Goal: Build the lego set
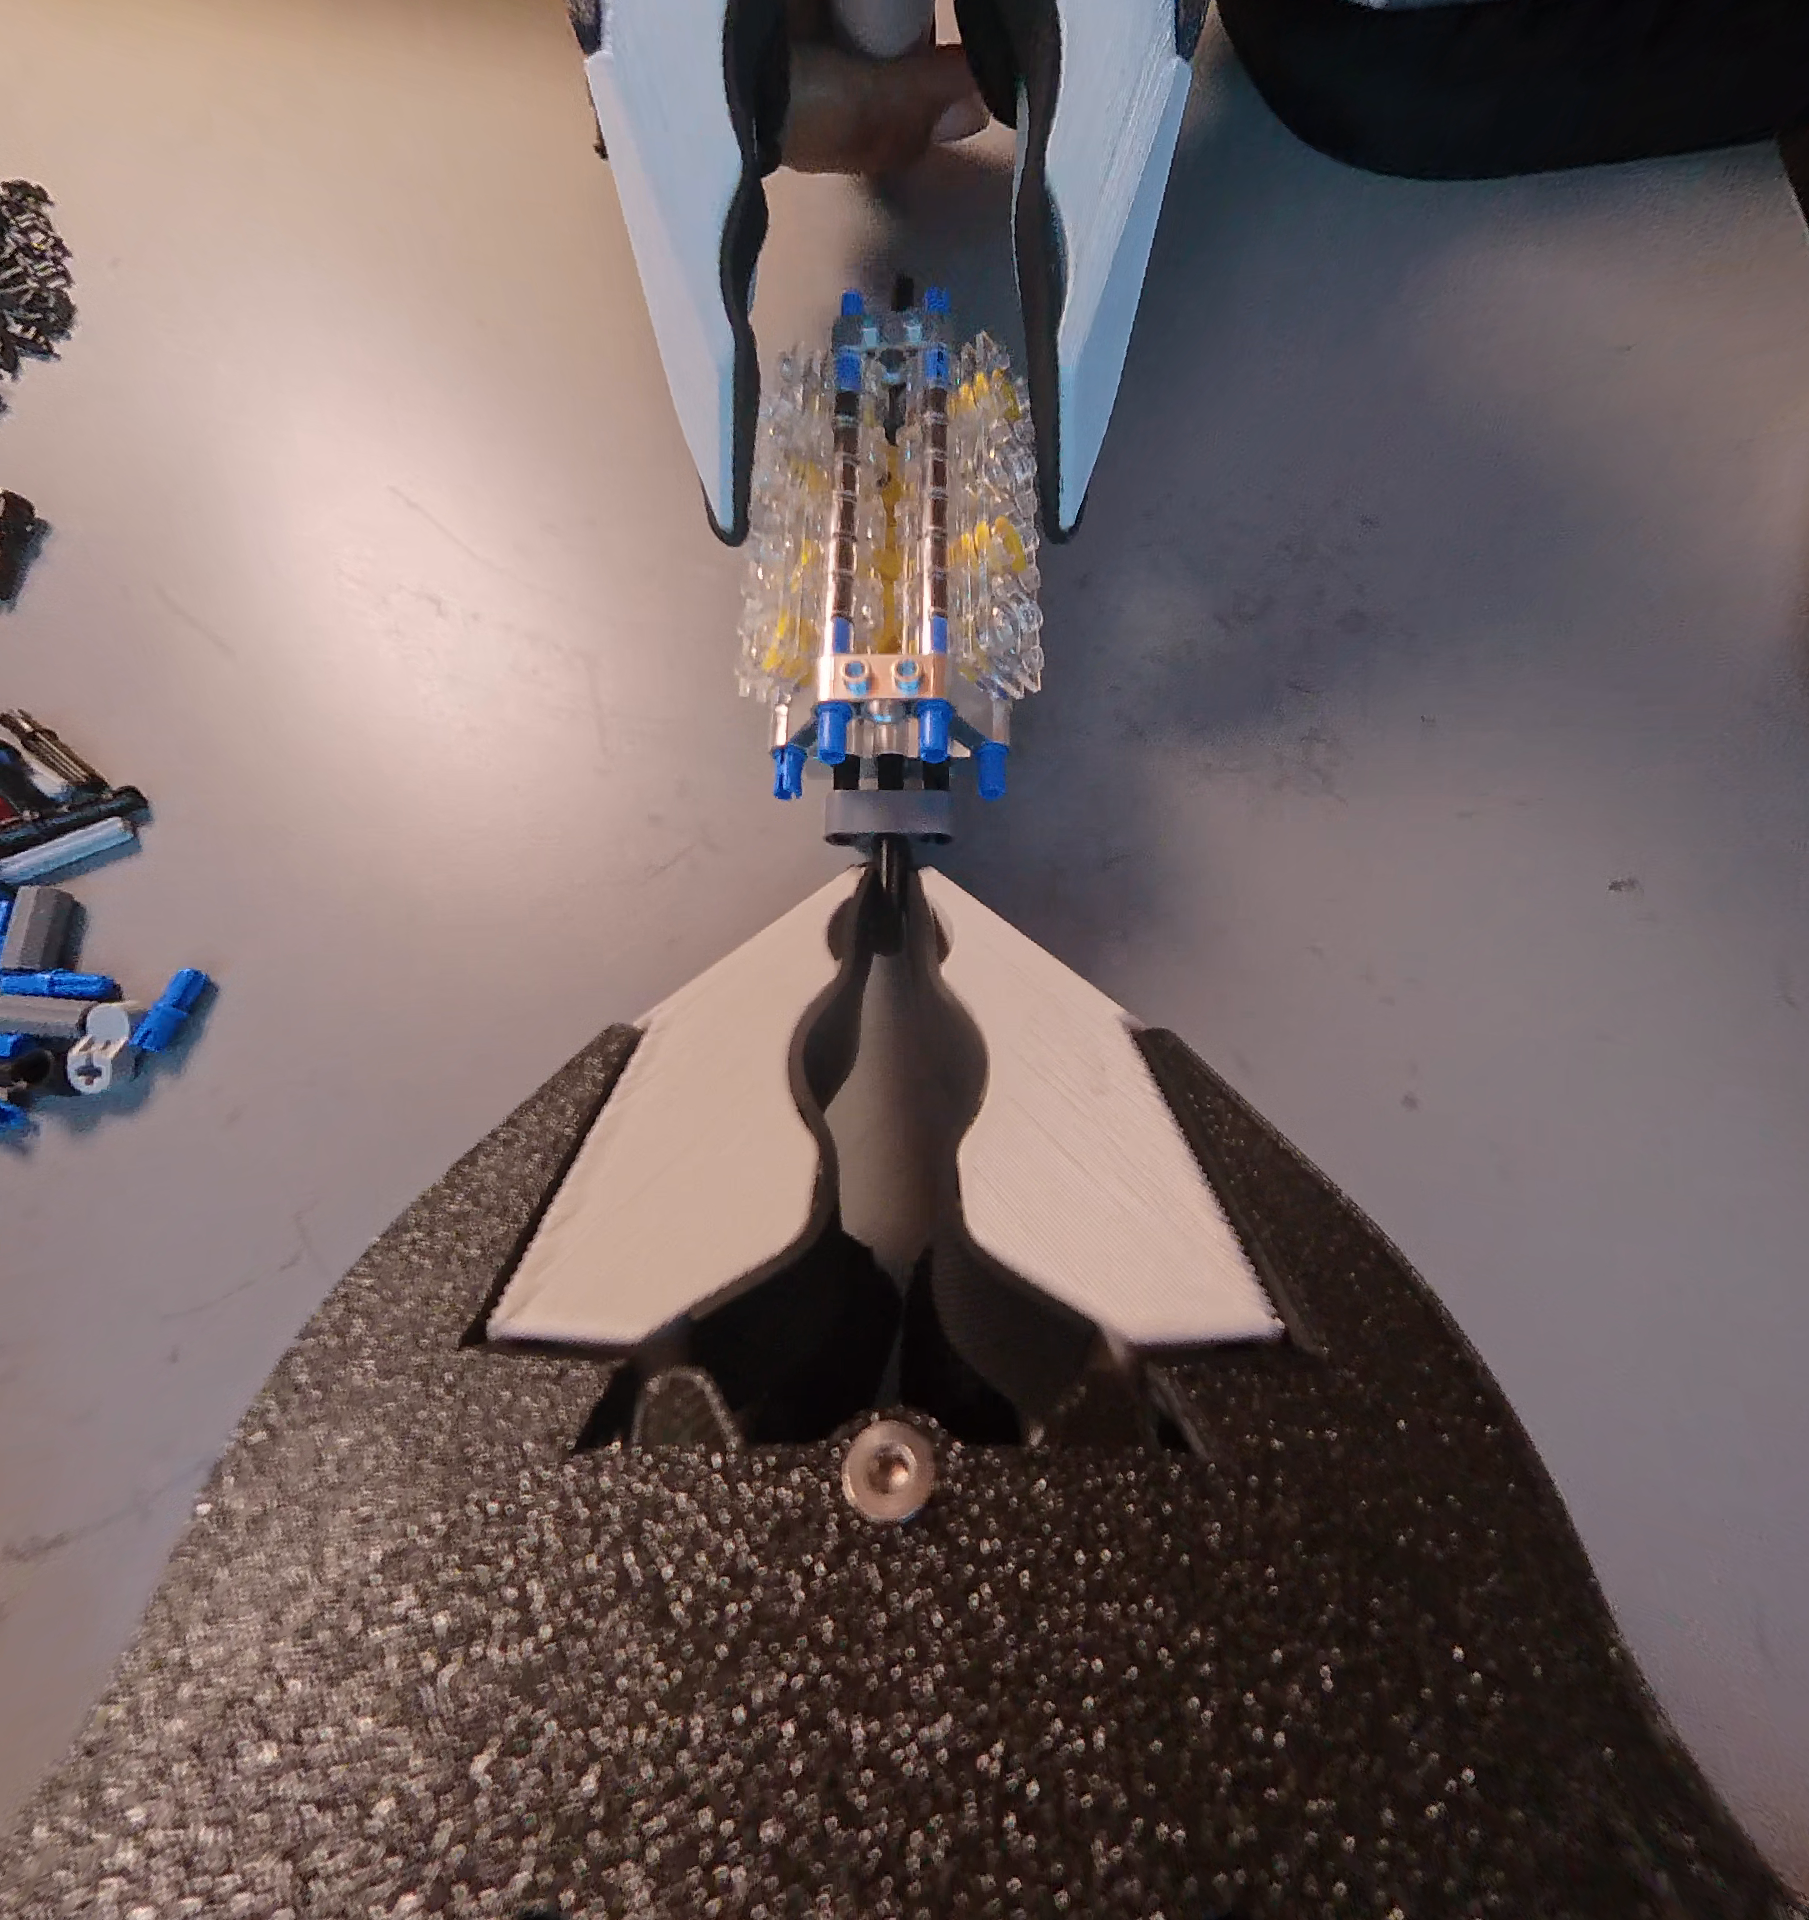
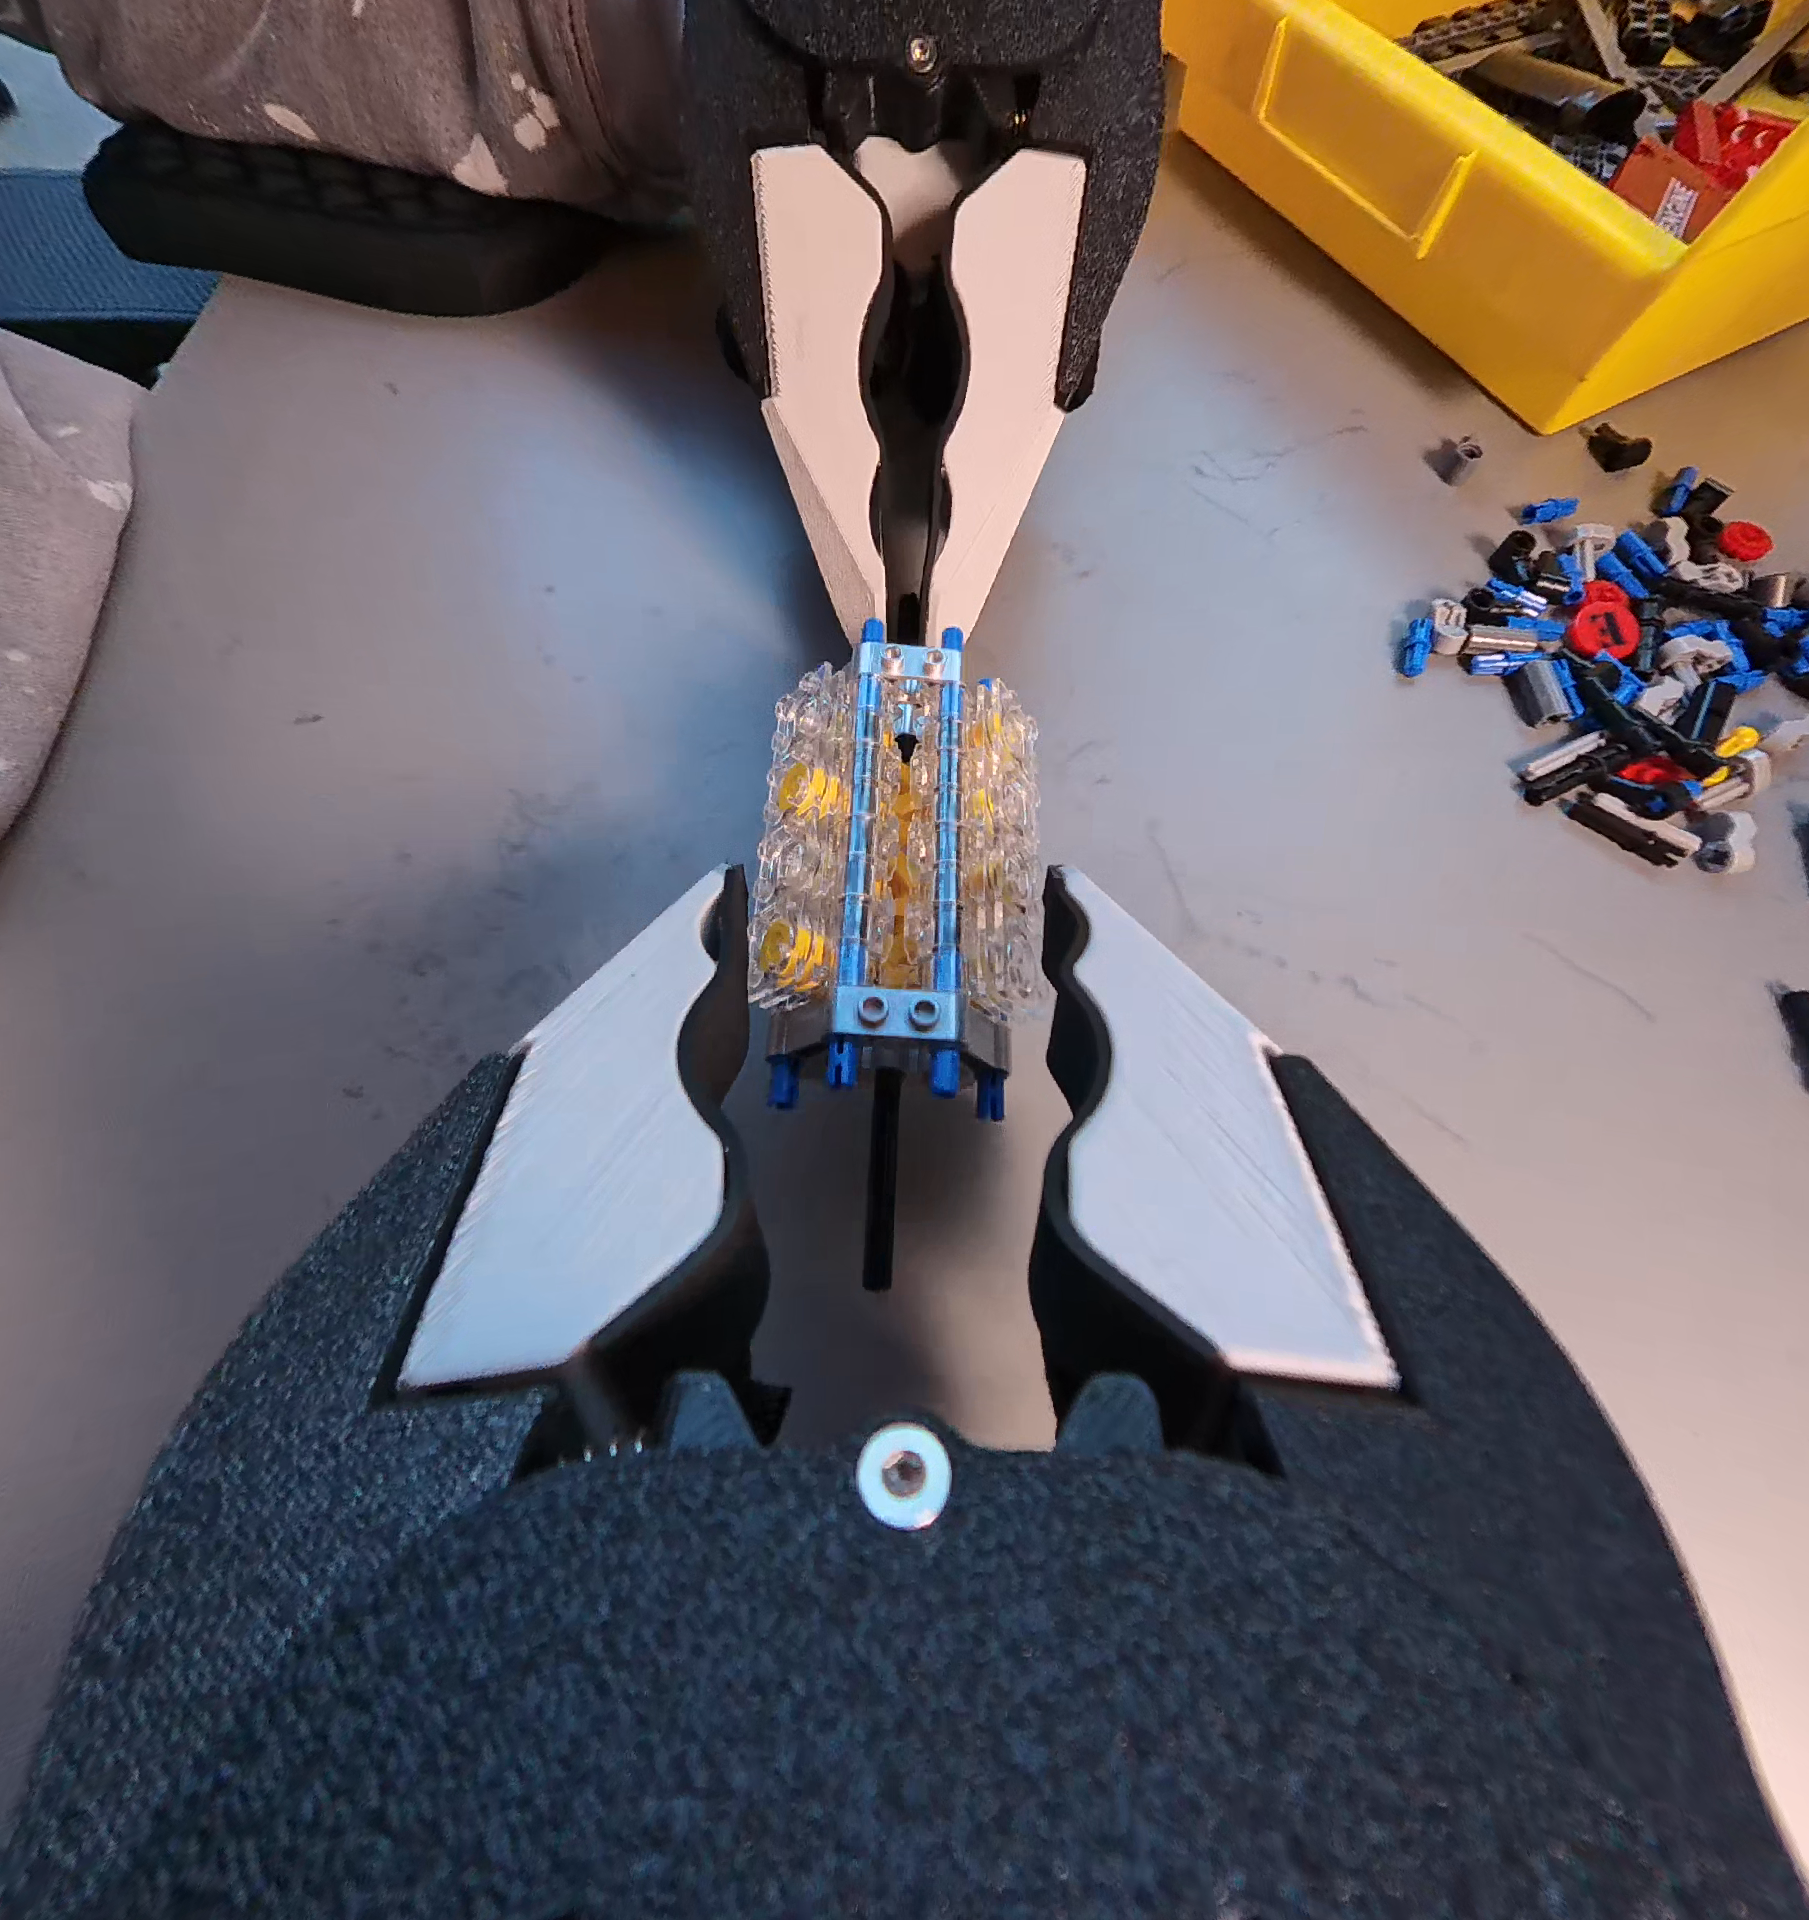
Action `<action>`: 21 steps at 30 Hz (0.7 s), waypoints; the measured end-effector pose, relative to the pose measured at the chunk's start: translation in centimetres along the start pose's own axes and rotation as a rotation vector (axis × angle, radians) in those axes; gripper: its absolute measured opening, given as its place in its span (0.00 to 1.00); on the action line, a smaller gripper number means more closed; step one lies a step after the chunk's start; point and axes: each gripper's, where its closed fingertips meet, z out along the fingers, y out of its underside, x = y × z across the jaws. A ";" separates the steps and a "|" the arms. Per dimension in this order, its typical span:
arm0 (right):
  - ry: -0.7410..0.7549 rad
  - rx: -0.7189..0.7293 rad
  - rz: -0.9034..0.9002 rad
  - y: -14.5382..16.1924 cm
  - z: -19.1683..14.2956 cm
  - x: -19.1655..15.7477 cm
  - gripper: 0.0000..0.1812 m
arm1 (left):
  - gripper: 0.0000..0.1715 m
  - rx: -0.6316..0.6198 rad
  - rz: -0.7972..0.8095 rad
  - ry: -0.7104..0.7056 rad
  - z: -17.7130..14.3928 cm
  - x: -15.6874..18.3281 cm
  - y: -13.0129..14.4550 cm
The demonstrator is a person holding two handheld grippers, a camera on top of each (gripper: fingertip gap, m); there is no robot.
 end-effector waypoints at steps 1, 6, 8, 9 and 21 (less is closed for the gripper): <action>0.002 -0.018 -0.002 0.3 0.0 0.0 0.30 | 0.01 0.004 0.000 -0.001 0.0 0.0 -0.1; 0.019 -0.099 -0.027 1.7 0.4 0.0 0.30 | 0.02 0.023 0.006 0.001 0.1 0.2 -0.6; 0.017 -0.107 -0.032 1.8 0.5 0.0 0.30 | 0.02 0.024 0.013 0.006 0.4 0.5 -0.8; 0.015 -0.112 -0.035 1.8 0.5 -0.1 0.30 | 0.02 0.023 0.018 0.007 0.5 0.7 -0.9; 0.053 -0.165 -0.087 1.8 0.8 -0.2 0.30 | 0.06 0.016 -0.037 0.045 0.5 1.1 -0.9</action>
